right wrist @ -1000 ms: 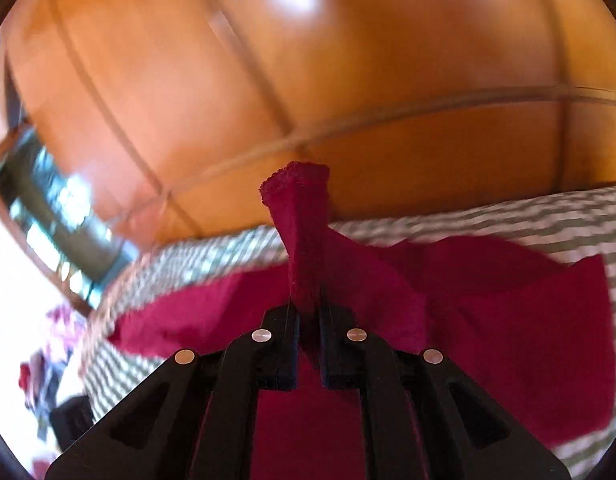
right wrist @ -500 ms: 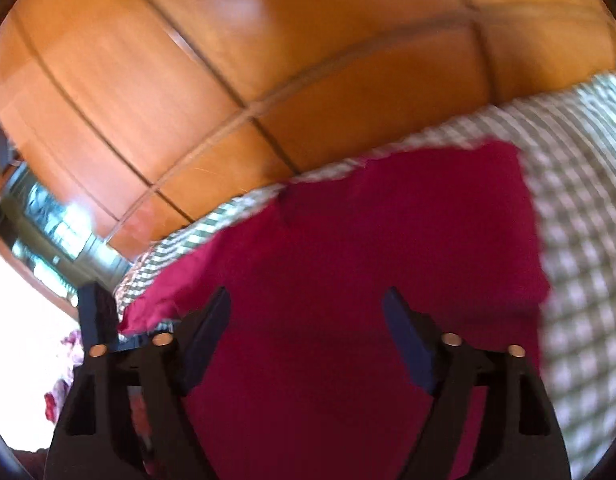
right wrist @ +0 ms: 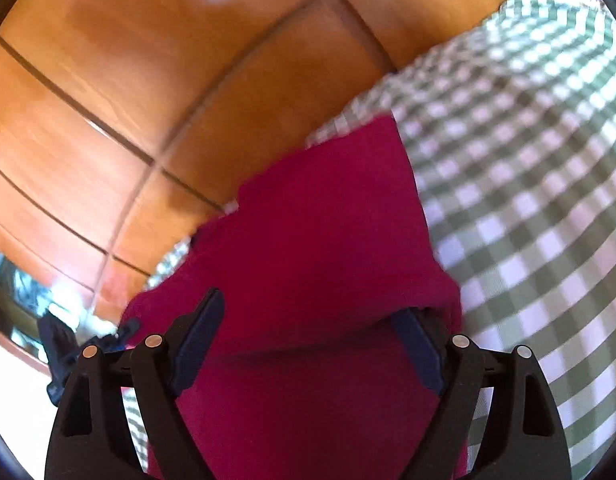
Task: Fold small clothes
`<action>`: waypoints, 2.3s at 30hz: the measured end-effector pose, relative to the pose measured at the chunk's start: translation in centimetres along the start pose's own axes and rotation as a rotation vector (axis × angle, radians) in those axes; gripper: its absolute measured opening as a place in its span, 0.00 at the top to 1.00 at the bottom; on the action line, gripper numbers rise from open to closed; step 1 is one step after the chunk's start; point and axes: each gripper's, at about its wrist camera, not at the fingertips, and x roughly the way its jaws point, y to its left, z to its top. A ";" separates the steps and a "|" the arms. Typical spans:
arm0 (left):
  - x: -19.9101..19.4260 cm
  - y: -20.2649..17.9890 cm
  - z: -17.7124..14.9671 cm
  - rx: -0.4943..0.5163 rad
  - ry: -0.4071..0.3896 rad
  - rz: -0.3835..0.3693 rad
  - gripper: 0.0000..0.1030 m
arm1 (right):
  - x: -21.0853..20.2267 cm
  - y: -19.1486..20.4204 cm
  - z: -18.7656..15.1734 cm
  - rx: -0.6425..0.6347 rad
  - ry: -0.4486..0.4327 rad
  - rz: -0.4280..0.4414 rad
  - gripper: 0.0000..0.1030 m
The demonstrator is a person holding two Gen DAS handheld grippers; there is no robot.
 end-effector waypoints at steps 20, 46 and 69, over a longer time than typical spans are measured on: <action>-6.4 7.7 -3.1 -0.149 -0.095 0.088 0.42 | 4.7 7.6 -4.0 -0.438 -0.020 -0.343 0.07; -18.8 37.5 -2.8 -0.783 -0.294 0.340 0.92 | 5.9 8.6 -4.9 -0.509 -0.017 -0.430 0.03; -6.3 4.3 -3.9 0.015 -0.080 0.001 0.66 | 5.7 8.6 -4.7 -0.494 -0.022 -0.414 0.03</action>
